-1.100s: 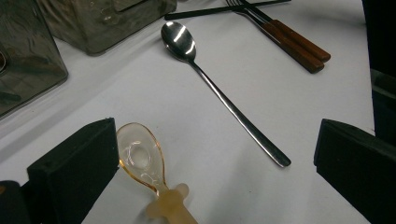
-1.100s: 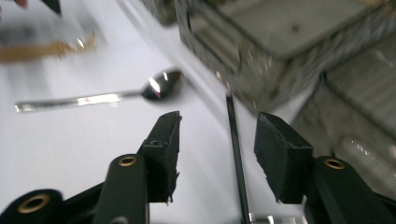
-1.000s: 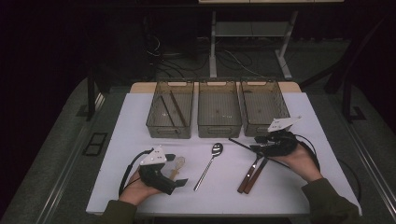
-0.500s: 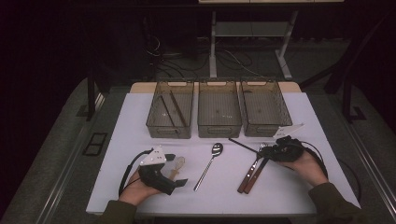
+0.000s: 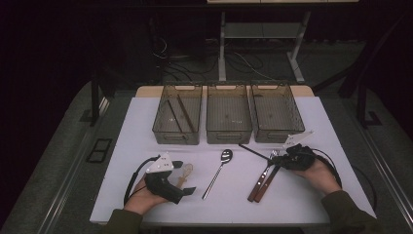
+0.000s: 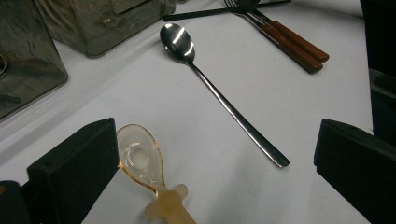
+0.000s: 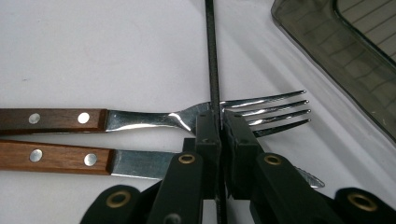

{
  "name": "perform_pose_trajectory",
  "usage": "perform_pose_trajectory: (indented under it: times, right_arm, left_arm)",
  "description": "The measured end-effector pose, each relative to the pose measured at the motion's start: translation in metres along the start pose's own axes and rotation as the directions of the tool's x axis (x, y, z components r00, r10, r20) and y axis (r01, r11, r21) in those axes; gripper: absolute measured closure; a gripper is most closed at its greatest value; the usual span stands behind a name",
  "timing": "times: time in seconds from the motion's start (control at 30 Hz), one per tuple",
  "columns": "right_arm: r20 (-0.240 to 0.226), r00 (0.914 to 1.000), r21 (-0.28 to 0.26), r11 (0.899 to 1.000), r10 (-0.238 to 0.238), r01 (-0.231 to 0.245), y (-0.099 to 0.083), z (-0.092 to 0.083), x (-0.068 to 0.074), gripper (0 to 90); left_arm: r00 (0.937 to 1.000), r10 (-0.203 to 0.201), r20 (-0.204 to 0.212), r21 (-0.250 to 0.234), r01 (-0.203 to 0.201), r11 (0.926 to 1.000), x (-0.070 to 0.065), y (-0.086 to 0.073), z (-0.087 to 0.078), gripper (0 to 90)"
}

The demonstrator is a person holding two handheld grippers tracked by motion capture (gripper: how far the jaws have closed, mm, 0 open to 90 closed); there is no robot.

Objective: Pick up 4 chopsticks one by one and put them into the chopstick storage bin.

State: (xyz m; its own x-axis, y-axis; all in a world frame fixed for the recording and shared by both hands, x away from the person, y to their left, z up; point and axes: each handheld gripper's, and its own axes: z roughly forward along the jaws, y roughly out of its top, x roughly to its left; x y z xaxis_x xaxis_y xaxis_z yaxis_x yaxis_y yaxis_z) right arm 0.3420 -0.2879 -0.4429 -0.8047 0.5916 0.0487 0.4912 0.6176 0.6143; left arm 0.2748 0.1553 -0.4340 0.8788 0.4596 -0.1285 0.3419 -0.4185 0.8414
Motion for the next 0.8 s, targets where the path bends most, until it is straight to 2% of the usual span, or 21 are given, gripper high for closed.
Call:
perform_pose_trajectory:
  times: [0.13,0.3,0.8]
  right_arm:
    - [-0.002,0.9999,-0.001,1.000,-0.015,0.015,0.000,0.000,0.000,86.0]
    - [-0.026,0.9997,-0.009,1.000,-0.002,0.002,0.000,-0.003,-0.003,86.1]
    - [-0.052,0.9986,-0.099,0.995,-0.005,0.000,0.007,-0.027,-0.003,86.1]
  left_arm:
    - [1.0000,0.001,0.000,0.000,-0.001,1.0000,0.000,0.000,0.000,0.0]
    - [1.0000,0.001,0.000,-0.001,-0.001,1.0000,0.000,0.000,-0.001,0.0]
    - [1.0000,0.000,-0.002,0.000,0.000,1.0000,0.000,0.000,0.000,0.0]
